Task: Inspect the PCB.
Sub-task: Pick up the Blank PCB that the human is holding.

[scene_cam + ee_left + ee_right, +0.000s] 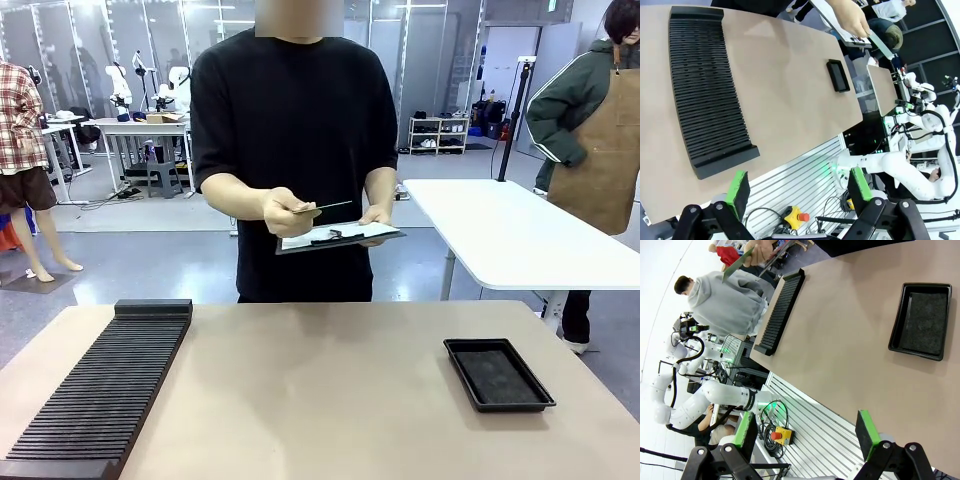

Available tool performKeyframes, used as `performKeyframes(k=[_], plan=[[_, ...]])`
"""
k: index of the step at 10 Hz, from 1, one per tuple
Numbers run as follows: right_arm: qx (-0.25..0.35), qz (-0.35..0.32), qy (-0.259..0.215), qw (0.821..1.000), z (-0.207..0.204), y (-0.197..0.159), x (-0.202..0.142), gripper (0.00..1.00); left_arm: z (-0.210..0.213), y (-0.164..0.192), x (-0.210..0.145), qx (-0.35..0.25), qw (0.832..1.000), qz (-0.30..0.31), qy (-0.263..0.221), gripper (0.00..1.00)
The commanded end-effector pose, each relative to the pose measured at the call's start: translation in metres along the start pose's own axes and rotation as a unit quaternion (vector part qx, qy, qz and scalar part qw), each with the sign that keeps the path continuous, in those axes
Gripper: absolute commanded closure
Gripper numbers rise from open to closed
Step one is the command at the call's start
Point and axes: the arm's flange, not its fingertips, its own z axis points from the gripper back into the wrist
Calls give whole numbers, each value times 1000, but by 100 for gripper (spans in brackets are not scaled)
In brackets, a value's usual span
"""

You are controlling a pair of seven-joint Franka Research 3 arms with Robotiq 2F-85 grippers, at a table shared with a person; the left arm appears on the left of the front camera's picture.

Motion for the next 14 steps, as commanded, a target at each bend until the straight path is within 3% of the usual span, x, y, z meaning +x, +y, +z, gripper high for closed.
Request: performKeyframes(k=[1, 13, 14], plan=[[7, 10, -5, 1000, 1, 0, 0, 0, 0, -1, 0, 9, 1000, 1, 5, 0], [0, 0, 0, 1000, 0, 0, 0, 0, 0, -1, 0, 9, 1000, 1, 5, 0], [-19, -15, -35, 999, 6, 5, 12, 0, 0, -1, 0, 9, 1000, 1, 5, 0]])
